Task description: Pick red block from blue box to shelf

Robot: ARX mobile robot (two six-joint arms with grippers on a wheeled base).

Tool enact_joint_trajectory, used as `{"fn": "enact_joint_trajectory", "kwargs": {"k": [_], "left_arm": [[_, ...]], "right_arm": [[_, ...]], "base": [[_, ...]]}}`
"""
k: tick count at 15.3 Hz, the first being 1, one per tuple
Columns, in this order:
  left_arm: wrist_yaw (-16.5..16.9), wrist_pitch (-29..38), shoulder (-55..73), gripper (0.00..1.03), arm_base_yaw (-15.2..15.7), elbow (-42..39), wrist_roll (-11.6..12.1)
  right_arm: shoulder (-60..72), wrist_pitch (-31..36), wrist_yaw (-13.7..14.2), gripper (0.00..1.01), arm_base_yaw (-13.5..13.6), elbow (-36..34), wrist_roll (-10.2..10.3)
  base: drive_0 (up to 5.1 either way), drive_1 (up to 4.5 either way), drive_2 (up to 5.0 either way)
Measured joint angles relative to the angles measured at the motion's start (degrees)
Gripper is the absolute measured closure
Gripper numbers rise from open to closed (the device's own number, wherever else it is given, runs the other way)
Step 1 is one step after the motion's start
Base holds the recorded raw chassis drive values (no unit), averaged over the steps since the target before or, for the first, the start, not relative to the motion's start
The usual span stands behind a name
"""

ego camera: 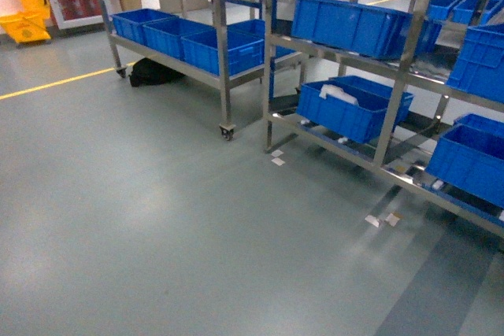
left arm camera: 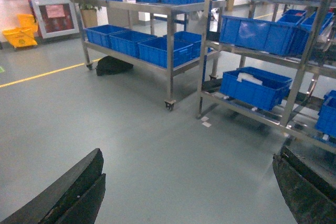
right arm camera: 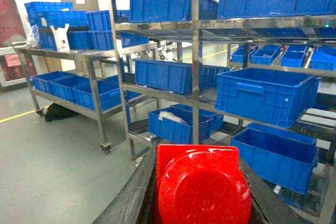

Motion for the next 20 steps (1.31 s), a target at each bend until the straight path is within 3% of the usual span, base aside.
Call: {"fn": "enact_joint_trajectory", "kwargs": {"k": [20], "left_arm": [[-0.02,0.09,0.0,0.05,0.0,0.0,0.0]], "right_arm": [[-0.02,0.0,0.0,0.73,0.0,0.0,0.0]], "base": [[-1.5,-1.51,-1.5]]}}
